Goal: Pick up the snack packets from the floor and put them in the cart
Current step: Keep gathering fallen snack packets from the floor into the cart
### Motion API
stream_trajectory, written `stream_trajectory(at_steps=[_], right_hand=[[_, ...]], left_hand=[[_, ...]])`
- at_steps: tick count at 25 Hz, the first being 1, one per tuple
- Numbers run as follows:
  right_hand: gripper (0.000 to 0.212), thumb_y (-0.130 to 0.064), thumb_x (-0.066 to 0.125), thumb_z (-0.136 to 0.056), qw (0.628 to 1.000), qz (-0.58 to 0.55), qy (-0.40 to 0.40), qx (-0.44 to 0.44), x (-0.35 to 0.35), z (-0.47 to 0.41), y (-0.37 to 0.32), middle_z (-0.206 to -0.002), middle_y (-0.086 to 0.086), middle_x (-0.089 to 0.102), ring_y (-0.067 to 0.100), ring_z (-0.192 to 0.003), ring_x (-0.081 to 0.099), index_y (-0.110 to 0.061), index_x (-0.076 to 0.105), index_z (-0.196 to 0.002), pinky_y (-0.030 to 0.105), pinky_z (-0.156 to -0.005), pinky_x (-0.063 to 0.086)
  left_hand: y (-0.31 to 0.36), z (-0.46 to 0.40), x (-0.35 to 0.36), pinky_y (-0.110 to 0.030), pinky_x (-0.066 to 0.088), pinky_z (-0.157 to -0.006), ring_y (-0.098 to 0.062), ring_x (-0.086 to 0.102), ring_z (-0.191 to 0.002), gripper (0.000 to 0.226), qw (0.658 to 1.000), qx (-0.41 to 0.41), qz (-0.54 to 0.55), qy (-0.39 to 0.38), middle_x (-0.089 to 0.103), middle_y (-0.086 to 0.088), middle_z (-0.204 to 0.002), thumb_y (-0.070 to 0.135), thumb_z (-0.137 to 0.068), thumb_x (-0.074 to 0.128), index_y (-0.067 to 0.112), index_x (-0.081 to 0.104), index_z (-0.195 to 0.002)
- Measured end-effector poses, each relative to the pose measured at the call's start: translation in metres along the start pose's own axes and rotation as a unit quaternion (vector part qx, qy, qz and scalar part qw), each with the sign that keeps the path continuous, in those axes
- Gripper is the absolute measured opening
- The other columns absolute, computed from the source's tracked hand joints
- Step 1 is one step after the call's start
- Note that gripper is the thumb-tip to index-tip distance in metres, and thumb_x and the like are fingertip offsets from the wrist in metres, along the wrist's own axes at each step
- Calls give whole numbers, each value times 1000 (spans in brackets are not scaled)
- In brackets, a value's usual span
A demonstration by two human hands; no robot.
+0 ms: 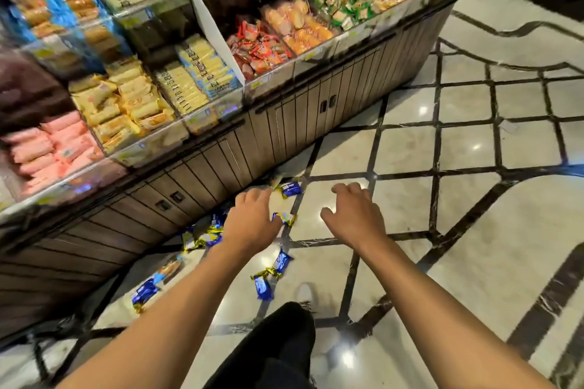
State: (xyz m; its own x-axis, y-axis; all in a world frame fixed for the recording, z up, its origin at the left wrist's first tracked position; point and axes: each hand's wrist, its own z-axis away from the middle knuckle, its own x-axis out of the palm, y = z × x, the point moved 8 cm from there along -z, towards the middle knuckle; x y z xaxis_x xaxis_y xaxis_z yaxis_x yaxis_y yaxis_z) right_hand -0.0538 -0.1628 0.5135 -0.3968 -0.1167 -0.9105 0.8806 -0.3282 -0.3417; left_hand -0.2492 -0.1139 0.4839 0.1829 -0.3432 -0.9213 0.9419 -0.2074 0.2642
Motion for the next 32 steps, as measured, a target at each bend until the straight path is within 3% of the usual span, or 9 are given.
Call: stream_trajectory(at_steps=[8,16,25,32], right_hand=[[45,-38,53,-92,996,15,-61,-59,-9,-121,-9,-136,5,50,27,-125,43,-20,50,-133,40,-91,45],[40,-39,54,-92,985,38,-75,-153,-26,-230,-22,-127,6,52,26,-116,46,-19,52,-127,36,-77,43],[42,-36,53,-91,932,53,-186,-307,-51,-346,-32,-127,8,48,30,-118,49,-19,50,-130,42,-87,48],[43,-37,51,-91,883,83,-239,-396,-35,-387,-62,-129,8,48,30,-117,51,-20,50,-131,41,-86,49]], left_hand=[[13,-105,3,-42,36,-108,-33,33,-136,66,990,-96,101,-24,37,-9,-152,34,-92,55,16,32,-151],[26,-186,-23,-44,35,-108,-35,35,-135,64,973,-177,147,18,40,-11,-149,33,-92,56,15,35,-150],[64,-216,-24,-40,36,-107,-32,41,-133,63,894,-366,243,88,46,-14,-145,34,-92,59,12,39,-147],[64,-229,-29,-42,39,-106,-28,40,-135,63,835,-452,273,151,43,-10,-148,31,-91,59,14,38,-148]])
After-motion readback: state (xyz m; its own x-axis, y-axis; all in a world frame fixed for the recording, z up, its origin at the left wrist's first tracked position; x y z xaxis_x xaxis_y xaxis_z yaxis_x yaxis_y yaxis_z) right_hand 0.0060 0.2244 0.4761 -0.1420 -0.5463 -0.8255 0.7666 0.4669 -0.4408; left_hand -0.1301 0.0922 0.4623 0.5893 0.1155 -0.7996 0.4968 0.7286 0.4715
